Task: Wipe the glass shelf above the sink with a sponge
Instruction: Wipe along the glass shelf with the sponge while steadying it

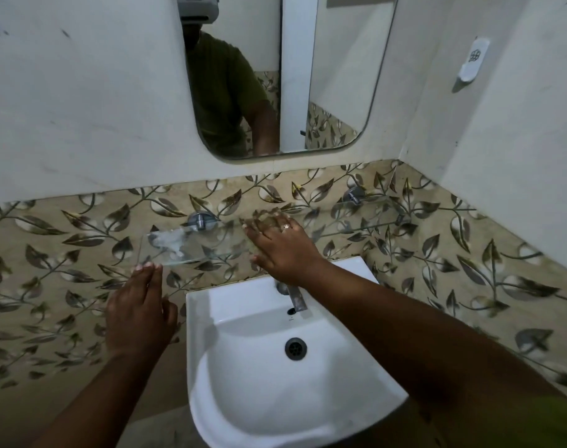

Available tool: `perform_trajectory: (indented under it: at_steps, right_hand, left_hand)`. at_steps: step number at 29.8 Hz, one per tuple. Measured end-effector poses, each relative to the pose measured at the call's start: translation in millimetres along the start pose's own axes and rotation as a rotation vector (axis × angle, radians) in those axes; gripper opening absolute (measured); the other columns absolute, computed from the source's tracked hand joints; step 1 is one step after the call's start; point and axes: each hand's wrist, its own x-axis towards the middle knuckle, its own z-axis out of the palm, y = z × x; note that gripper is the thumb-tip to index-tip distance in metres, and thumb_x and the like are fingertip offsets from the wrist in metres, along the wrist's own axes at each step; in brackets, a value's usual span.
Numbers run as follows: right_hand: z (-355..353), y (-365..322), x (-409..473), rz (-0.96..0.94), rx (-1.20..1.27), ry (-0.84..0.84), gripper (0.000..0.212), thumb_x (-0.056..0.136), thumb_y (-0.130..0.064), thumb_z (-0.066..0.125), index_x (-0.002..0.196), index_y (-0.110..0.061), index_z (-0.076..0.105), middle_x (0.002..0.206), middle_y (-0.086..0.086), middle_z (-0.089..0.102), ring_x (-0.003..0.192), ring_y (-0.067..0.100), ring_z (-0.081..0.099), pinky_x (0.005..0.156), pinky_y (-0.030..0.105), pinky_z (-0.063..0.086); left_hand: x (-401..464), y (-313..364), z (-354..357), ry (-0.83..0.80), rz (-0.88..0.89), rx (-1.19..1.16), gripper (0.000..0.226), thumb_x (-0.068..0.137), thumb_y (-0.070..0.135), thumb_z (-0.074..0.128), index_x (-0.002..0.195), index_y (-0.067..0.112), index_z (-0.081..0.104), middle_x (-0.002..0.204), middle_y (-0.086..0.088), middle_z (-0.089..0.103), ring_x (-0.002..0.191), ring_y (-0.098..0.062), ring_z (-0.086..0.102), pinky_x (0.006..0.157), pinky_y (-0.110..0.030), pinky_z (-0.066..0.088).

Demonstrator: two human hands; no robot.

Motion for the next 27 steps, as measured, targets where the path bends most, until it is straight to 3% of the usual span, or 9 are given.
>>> perform_trajectory:
  at_steps: [3,10,14,16,19,23,27]
  right_hand:
    - [5,29,-16,-0.050,-0.019,-0.037,0.070,0.100,-0.064,0.021,0.161,-0.030,0.016,0.167,0.008,0.026,0.150,0.044,0.024,0.120,0.058,0.024]
    - [-1,105,-54,0.101,-0.032,-0.116,0.073,0.098,-0.070,0.014,0.161,-0.034,0.006,0.170,0.003,0.010,0.156,0.034,0.008,0.124,0.054,0.017]
    - [-3,157,-77,0.239,-0.004,-0.103,0.097,0.086,-0.081,-0.008,0.161,-0.028,0.024,0.167,0.007,0.026,0.153,0.035,0.023,0.121,0.053,0.025]
    - [-1,176,-80,0.341,-0.003,-0.103,0.105,0.083,-0.085,-0.010,0.161,-0.024,0.025,0.168,0.008,0.025,0.153,0.035,0.024,0.121,0.052,0.025]
    - [1,180,-75,0.515,0.001,-0.141,0.107,0.081,-0.085,-0.001,0.162,-0.017,0.017,0.169,0.012,0.019,0.154,0.036,0.020,0.123,0.054,0.021]
    - [1,160,-61,0.689,0.032,-0.111,0.124,0.071,-0.093,-0.013,0.162,-0.013,0.017,0.169,0.014,0.018,0.155,0.036,0.018,0.124,0.055,0.017]
    - [-3,129,-53,0.794,0.098,-0.072,0.124,0.072,-0.095,-0.003,0.161,-0.011,0.016,0.168,0.018,0.018,0.154,0.042,0.016,0.124,0.056,0.009]
  left_hand:
    - [0,-2,3,0.025,0.007,-0.005,0.070,0.076,0.023,0.053,0.141,-0.001,0.049,0.142,-0.026,0.053,0.129,-0.042,0.052,0.097,-0.058,0.045]
    - [1,7,4,0.059,0.000,0.010,0.069,0.076,0.022,0.052,0.141,-0.002,0.050,0.139,-0.027,0.054,0.126,-0.044,0.053,0.095,-0.058,0.045]
    - [5,15,1,0.019,-0.003,0.019,0.067,0.077,0.026,0.051,0.138,0.000,0.053,0.137,-0.024,0.057,0.120,-0.043,0.058,0.092,-0.056,0.048]
    - [6,11,-5,-0.009,-0.027,0.030,0.066,0.080,0.033,0.050,0.138,0.002,0.054,0.137,-0.023,0.058,0.120,-0.041,0.059,0.093,-0.054,0.048]
    - [6,6,-12,-0.030,-0.032,0.054,0.070,0.083,0.043,0.048,0.141,0.003,0.052,0.139,-0.022,0.057,0.124,-0.039,0.057,0.098,-0.053,0.046]
    - [3,14,-18,-0.060,-0.056,0.047,0.072,0.085,0.048,0.047,0.140,0.002,0.052,0.140,-0.022,0.056,0.125,-0.038,0.055,0.098,-0.053,0.046]
    - [1,15,-21,-0.072,-0.065,0.015,0.076,0.088,0.057,0.042,0.142,0.004,0.050,0.142,-0.021,0.054,0.131,-0.038,0.051,0.100,-0.055,0.045]
